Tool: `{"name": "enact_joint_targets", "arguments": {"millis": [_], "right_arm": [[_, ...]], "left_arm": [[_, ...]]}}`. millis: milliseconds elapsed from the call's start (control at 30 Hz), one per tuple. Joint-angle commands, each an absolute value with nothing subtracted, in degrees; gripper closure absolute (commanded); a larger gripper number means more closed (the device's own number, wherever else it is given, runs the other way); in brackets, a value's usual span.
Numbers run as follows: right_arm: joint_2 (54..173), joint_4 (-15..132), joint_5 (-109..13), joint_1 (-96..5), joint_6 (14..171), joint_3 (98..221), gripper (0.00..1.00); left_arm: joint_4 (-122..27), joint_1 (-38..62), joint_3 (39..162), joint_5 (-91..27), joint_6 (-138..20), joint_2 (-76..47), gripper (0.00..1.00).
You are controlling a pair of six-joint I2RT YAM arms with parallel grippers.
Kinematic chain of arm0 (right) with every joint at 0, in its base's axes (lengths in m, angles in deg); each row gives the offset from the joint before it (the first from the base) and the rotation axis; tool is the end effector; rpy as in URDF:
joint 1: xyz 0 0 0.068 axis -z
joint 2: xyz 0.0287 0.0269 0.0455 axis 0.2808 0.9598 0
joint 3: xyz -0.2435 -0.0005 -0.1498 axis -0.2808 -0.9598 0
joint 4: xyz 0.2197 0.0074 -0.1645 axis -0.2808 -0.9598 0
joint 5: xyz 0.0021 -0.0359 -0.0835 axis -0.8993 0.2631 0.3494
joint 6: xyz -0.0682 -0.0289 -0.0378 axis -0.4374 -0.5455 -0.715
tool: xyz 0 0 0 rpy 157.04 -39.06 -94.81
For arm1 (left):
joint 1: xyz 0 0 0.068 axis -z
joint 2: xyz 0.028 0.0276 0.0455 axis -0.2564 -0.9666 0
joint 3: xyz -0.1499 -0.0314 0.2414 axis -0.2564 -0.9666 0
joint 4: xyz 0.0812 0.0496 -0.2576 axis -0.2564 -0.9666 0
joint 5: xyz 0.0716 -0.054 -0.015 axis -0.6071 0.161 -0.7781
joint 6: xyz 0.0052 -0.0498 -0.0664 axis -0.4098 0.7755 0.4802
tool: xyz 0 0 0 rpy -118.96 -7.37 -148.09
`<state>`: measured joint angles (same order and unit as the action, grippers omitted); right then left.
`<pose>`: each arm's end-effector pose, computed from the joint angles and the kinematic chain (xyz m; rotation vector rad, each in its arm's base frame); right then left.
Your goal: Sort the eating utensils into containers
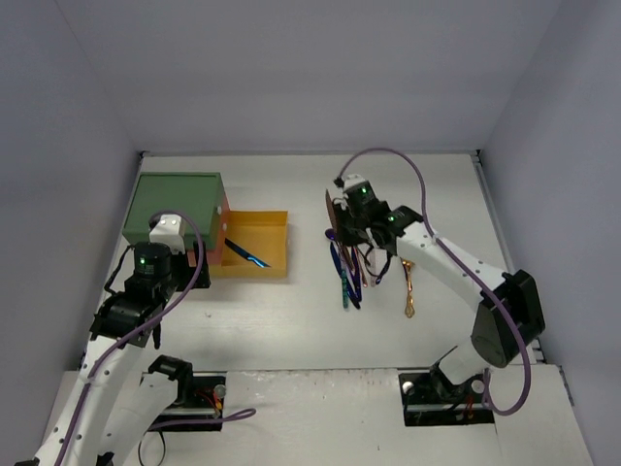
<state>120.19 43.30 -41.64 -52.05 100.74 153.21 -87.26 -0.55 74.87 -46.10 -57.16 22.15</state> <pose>0.3188 0.2316 0.2843 -0.4118 2.1771 0.5279 0.1740 -0.0366 0.3110 -0.0538 2.0815 -0.1911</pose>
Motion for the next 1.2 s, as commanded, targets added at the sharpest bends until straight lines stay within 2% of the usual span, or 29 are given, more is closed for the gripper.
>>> {"name": "enact_joint_targets", "arguments": {"millis": [0, 267, 467, 767, 1167], "right_arm": [[127.2, 46.8, -46.9, -57.5, 94.3, 166.4, 1.0], [144.3, 48.3, -53.4, -61.0, 88.5, 185.3, 1.0], [152.9, 49.3, -55.9, -62.5, 86.9, 191.6, 1.0], [156.5, 56.0, -57.3, -63.8, 89.0, 187.4, 1.0], [157.6, 57.6, -54.8, -64.6, 94.5, 186.0, 1.0]], "left_arm": [[-84.4, -0.4, 75.8, -45.8, -56.5, 21.7, 0.18], [-84.4, -0.3, 75.7, -45.6, -56.5, 21.9, 0.18], [-84.3, -0.4, 75.8, -45.5, -56.6, 21.6, 0.18], [-84.3, -0.4, 75.7, -45.0, -56.6, 21.4, 0.18], [-84.2, -0.3, 75.7, -44.8, -56.6, 21.1, 0.18]]}}
